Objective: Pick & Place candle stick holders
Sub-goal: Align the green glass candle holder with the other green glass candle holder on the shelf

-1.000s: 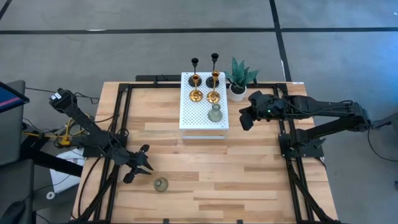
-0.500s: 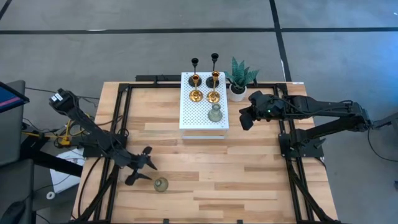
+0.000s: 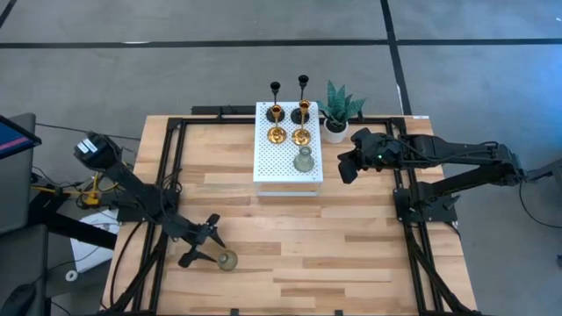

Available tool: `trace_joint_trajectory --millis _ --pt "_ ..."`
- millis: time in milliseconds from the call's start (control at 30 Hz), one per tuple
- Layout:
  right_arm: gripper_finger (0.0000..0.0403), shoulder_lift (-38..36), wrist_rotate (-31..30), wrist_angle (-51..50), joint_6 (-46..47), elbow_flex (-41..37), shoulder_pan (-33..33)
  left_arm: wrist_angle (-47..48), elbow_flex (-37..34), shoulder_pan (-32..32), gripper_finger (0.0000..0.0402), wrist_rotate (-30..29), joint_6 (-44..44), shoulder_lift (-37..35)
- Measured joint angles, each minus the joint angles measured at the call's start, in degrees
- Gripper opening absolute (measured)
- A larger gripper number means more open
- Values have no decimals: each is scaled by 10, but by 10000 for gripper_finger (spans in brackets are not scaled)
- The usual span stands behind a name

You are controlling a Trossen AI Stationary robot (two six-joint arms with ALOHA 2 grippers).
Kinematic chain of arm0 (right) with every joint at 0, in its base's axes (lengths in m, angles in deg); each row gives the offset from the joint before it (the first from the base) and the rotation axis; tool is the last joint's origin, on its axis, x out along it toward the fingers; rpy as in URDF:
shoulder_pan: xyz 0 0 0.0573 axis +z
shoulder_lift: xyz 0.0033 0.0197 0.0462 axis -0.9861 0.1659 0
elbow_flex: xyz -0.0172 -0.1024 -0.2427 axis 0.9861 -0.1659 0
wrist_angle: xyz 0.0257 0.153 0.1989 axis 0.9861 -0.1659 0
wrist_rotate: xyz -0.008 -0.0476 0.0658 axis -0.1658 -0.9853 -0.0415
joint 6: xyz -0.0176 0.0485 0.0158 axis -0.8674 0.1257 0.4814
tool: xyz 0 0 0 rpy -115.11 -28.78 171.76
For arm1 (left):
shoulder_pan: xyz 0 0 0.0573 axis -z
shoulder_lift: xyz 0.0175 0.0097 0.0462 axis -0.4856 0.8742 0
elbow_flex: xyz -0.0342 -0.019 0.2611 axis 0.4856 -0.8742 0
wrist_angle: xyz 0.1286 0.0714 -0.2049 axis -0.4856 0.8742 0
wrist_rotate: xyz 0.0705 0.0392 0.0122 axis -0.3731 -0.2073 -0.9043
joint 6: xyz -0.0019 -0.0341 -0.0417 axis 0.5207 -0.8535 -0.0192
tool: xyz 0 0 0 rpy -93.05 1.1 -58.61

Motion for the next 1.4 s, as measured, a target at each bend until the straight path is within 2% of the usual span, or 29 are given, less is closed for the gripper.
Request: trace_joint_trajectory --millis 333,733,1067,1200,1400 --pt "0 0 0 0 0 0 0 -111 9 0 255 -7 -17 104" --pt "0 0 -2 0 0 0 0 -119 71 0 255 -9 -15 193" --pt "0 0 -2 -11 0 0 0 -121 87 0 253 -25 -15 207" --pt "0 0 -2 -11 -4 0 0 -121 87 0 225 -38 -19 207" --pt "0 0 -2 -19 -6 0 0 -129 88 0 150 -42 -34 206"
